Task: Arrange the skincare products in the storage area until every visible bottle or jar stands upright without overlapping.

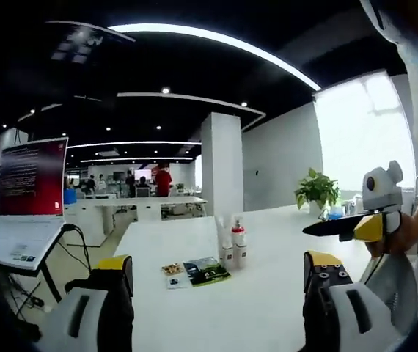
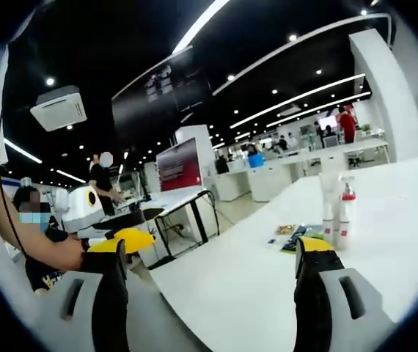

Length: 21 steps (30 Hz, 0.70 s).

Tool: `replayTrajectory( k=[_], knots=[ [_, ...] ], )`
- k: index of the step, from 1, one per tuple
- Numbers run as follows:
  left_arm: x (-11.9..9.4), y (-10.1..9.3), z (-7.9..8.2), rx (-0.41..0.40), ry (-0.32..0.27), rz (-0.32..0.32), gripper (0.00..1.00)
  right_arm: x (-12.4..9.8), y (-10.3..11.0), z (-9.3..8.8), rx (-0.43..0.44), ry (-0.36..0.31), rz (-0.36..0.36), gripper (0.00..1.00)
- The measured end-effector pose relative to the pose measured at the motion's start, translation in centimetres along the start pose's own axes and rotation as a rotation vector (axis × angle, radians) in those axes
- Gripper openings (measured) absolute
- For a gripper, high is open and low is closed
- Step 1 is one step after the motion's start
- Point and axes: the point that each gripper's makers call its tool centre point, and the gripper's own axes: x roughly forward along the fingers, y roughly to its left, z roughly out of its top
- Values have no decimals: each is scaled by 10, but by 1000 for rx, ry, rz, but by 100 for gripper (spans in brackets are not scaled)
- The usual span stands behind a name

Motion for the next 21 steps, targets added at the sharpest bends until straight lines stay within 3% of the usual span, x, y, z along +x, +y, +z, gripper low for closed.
replayTrajectory(
  k=[9,21],
  knots=[
    [8,-16,-6,27,12,-25,100,-1,-5,1,-41,-6,-30,91],
    [12,-17,-11,20,23,-28,100,0,-9,-2,-73,19,-55,85]
  ],
)
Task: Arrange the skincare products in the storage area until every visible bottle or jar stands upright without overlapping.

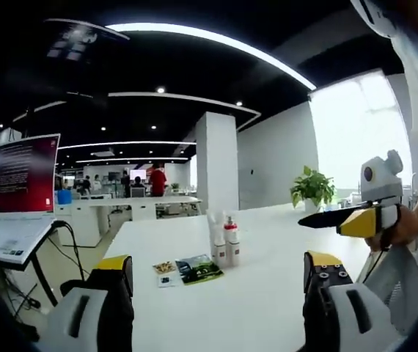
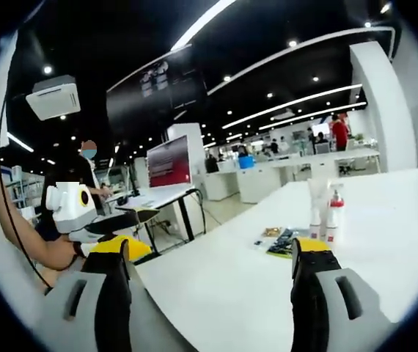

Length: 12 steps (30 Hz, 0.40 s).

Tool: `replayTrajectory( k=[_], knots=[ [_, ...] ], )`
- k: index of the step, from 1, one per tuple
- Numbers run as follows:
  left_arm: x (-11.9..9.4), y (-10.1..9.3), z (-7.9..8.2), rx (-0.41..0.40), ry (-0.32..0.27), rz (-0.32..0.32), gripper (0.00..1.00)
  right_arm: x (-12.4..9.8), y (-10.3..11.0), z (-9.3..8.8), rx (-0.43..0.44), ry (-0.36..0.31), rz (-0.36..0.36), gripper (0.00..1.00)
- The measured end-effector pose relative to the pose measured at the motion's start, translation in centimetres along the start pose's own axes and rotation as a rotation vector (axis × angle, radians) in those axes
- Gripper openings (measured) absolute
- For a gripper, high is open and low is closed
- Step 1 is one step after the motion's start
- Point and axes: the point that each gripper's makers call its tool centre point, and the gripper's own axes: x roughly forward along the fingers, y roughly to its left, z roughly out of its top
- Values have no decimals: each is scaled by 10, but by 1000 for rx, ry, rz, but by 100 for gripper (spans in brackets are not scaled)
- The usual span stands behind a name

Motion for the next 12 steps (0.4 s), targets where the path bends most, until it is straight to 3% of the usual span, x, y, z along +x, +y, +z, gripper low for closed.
replayTrajectory(
  k=[4,5,8,12],
  knots=[
    [2,3,-2,-19,12,9,100,2,1,-5,-16,30,1,82],
    [1,11,-1,-37,9,49,100,1,1,-6,-16,33,2,82],
    [3,18,1,-49,-6,75,100,2,0,-8,-24,46,1,81],
    [2,14,-7,-35,18,47,100,2,-1,-9,-24,51,-6,79]
  ],
)
